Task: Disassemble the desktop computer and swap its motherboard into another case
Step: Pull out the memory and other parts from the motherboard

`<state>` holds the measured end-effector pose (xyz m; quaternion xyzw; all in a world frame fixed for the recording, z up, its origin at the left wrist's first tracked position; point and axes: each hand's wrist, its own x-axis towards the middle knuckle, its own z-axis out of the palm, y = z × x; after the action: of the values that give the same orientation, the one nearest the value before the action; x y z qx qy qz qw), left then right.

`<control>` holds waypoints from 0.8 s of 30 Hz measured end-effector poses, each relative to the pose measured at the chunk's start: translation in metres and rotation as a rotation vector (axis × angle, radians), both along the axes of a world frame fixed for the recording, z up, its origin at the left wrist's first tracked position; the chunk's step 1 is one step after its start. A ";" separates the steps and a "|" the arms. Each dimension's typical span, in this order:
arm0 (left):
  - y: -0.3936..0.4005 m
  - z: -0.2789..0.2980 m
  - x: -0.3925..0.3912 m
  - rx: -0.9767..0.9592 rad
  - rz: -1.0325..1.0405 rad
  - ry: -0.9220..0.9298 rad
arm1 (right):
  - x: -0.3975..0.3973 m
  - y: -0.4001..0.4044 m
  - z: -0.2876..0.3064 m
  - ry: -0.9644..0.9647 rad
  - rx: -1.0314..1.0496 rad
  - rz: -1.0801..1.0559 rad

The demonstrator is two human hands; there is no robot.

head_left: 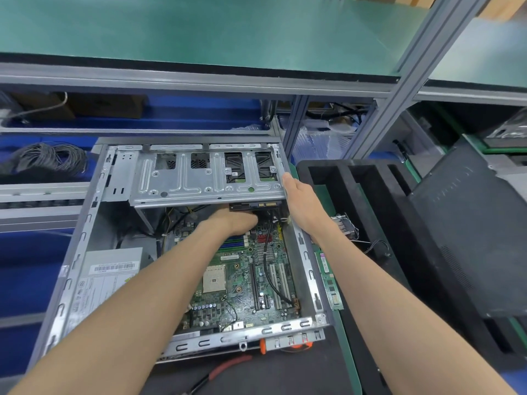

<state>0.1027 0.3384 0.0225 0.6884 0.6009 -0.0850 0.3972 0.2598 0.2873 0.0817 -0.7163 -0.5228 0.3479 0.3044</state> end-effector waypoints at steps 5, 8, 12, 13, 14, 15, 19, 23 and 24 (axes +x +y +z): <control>-0.018 0.009 0.005 0.103 -0.038 -0.060 | 0.000 0.000 0.000 -0.015 -0.013 0.004; -0.022 0.002 0.009 0.077 -0.068 -0.119 | -0.001 -0.001 0.000 -0.020 -0.014 0.007; -0.029 -0.010 0.022 0.228 -0.060 -0.204 | 0.000 0.000 0.000 -0.008 -0.018 0.001; -0.030 -0.011 0.025 0.266 -0.036 -0.215 | 0.000 0.000 0.000 -0.006 -0.016 -0.001; -0.030 -0.013 0.026 0.289 -0.005 -0.230 | 0.000 0.000 0.000 -0.005 -0.013 -0.002; -0.030 -0.015 0.028 0.308 0.036 -0.260 | 0.000 0.000 0.001 -0.006 -0.011 -0.003; -0.032 -0.014 0.032 0.335 0.131 -0.321 | 0.000 0.001 0.000 -0.009 -0.010 -0.003; -0.031 -0.013 0.034 0.272 0.178 -0.309 | 0.000 0.001 0.000 -0.008 -0.007 -0.012; -0.030 -0.015 0.035 0.245 0.178 -0.292 | -0.001 0.001 0.000 -0.007 -0.008 -0.014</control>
<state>0.1376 0.3085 0.0073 0.6808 0.6012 0.1249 0.3994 0.2592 0.2879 0.0814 -0.7222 -0.5175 0.3455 0.3021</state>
